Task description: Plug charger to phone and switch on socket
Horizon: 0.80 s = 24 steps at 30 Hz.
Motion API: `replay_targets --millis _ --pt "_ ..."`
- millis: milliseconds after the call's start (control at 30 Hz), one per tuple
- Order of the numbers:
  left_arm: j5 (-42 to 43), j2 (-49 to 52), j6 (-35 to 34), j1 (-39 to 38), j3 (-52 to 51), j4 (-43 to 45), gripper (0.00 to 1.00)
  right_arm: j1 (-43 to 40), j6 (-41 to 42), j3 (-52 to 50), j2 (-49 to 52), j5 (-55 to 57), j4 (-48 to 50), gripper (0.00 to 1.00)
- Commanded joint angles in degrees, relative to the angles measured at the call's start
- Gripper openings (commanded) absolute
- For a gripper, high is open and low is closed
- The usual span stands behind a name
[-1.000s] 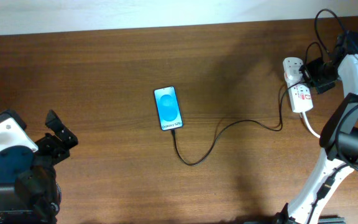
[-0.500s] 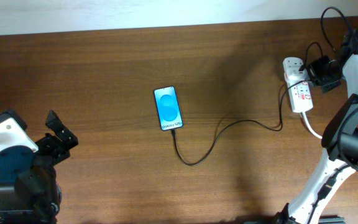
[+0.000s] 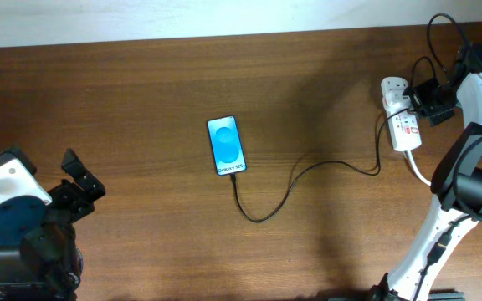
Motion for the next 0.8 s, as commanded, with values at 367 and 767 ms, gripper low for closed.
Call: replay_targets --millis 367,767 --pt "-1.01 -0.63 -0.59 0.24 -0.48 -2.29 1.0 0.46 -11.82 -0.35 -30.27 19.12 -10.82 0.04" --pt "-0.81 -0.63 -0.59 0.24 -0.48 -3.43 0.99 0.46 -14.78 -0.37 -59.3 17.25 -21.68 0.99"
